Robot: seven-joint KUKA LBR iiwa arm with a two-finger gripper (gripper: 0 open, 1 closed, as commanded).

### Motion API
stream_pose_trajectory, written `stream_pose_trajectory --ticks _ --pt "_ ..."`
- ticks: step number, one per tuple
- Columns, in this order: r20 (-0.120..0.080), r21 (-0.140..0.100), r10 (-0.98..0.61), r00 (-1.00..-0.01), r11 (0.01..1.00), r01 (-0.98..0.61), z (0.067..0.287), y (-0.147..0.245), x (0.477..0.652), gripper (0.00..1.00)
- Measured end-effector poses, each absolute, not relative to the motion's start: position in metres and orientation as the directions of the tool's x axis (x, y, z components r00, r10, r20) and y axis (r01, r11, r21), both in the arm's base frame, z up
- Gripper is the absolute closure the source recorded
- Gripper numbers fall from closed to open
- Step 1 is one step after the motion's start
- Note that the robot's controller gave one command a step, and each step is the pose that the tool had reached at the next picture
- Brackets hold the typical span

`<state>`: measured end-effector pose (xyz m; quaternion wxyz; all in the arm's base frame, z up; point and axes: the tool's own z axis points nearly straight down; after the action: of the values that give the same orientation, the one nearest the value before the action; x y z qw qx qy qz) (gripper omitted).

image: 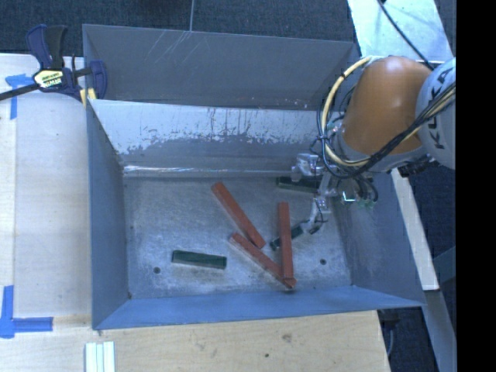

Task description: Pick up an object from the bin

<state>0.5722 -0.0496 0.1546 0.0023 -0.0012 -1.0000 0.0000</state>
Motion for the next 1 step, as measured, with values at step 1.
stream_pose_trajectory --ticks 1 --pt "0.001 0.002 -0.649 -0.761 0.761 -0.649 0.0687 -0.0255 0.5442 0.00"
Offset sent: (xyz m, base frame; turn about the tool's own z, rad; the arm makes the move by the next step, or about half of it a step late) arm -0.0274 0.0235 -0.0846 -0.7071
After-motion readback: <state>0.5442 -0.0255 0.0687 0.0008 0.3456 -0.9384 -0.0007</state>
